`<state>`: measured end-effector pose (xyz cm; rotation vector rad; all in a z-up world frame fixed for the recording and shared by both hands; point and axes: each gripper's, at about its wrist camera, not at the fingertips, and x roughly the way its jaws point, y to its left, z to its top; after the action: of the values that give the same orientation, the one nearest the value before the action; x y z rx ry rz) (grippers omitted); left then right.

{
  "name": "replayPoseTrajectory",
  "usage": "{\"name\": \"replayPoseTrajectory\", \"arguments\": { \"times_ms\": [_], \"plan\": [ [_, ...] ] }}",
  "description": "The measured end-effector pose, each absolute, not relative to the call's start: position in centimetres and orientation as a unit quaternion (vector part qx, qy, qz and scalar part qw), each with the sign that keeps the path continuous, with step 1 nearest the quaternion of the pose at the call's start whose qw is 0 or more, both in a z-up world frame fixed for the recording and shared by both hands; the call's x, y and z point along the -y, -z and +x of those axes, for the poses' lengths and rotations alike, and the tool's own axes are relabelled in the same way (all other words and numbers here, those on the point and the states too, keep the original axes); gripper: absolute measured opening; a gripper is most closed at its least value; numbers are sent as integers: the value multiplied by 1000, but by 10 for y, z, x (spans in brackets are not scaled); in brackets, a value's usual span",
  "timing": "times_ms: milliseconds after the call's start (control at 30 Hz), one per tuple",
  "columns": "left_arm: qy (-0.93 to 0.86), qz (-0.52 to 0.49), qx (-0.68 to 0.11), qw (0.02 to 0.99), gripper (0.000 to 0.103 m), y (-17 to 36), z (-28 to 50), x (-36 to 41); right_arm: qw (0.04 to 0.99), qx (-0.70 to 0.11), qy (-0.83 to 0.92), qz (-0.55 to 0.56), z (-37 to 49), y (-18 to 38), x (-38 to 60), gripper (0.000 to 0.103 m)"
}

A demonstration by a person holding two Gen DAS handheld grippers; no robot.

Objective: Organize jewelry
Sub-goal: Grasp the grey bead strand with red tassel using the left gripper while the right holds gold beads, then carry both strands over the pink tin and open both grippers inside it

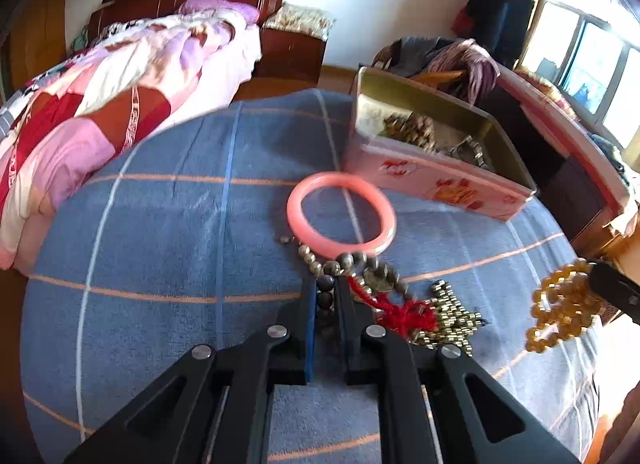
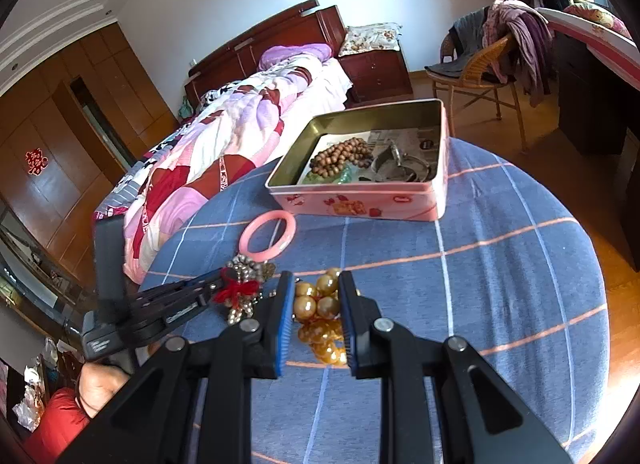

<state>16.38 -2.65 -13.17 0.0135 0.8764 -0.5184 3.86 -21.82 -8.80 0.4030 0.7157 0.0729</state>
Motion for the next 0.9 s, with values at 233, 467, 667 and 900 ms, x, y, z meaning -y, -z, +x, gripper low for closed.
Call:
{"name": "replayPoseTrajectory", "arguments": {
  "times_ms": [233,467,667,900],
  "plan": [
    [291,-55,-330,896,8,76,126,-2,918,-337,-30,205,32,84,222,25],
    [312,-84,-278,905,8,38,100,-23,925,-313,-35,214,23,68,224,25],
    [310,-69,-292,902,8,46,97,-15,930,-300,-29,209,17,56,224,25],
    [322,-55,-305,895,8,52,94,3,935,-287,-29,205,24,42,231,25]
  ]
}}
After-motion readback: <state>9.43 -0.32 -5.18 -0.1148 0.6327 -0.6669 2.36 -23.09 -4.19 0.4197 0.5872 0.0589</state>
